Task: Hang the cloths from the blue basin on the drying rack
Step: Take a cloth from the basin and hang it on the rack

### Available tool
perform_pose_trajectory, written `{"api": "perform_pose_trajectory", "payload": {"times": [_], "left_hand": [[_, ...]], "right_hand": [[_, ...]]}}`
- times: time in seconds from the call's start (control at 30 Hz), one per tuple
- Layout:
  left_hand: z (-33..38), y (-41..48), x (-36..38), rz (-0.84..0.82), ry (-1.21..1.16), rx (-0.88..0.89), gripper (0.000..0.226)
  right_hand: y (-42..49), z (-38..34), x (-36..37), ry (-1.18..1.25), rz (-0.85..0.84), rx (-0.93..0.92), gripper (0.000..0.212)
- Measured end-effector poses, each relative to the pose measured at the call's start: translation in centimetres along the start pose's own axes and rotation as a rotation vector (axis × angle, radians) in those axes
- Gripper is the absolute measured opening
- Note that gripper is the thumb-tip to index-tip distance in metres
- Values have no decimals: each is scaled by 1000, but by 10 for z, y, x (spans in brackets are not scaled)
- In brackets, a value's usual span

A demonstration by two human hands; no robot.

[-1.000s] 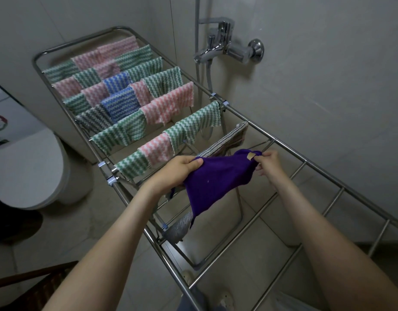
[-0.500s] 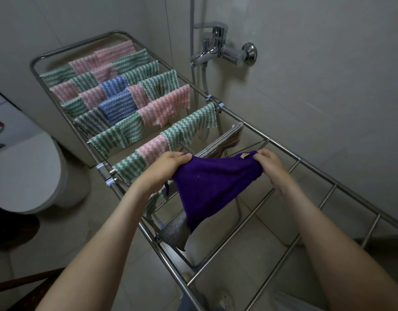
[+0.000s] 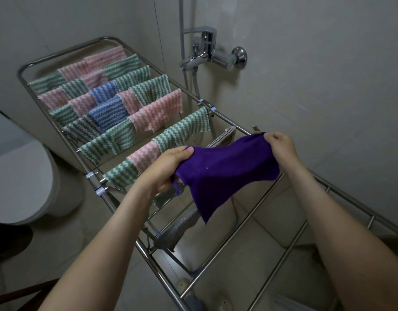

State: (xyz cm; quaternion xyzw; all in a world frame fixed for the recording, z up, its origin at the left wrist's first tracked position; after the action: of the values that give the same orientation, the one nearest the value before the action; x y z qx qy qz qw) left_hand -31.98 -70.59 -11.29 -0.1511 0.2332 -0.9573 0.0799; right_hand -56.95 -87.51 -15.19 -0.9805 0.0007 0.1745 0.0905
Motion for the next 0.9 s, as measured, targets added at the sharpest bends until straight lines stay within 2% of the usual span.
{"api": "perform_pose_trajectory", "payload": {"times": [0.1, 0.23, 0.3, 0.37, 0.43, 0.53, 0.6, 0.7, 0.9], "left_hand": [[-5, 12, 4, 98, 76, -55, 29], [-24, 24, -2, 213, 326, -129, 19], [-32, 31, -8, 261, 469, -123, 19], [-37, 36, -14, 287, 599, -118, 23], [-42, 39, -19, 292, 735, -131, 22], [-45, 41, -17, 278, 816, -160, 22], [-42, 43, -13, 269, 979, -136, 26], [-39, 47, -10, 268, 1136, -117, 30], [-40, 50, -6, 235, 1264, -128, 29]], "right_hand": [[15, 5, 2, -170, 20, -12, 24], [21, 21, 18, -406, -88, 3, 26], [23, 27, 22, -464, -48, -29, 31], [19, 28, 23, -426, 43, -38, 27], [10, 28, 24, -367, 50, 24, 17], [-4, 39, 33, -248, -109, 247, 24], [-12, 43, 38, -104, -193, 367, 21], [-13, 42, 38, -56, -208, 333, 18], [-7, 30, 32, -186, -86, 180, 28]]}}
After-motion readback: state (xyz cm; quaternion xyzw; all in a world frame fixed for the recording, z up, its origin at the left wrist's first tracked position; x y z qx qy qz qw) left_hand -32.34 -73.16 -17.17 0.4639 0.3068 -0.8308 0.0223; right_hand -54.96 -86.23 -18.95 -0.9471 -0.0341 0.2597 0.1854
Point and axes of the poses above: each hand's wrist, its own y-axis towards the middle knuckle, its own x-axis out of the palm, z = x × y, the point moved 4 cm from there along y, towards the middle knuckle, and after that the axes turned 2 degrees about z, right-handed, at the moved point
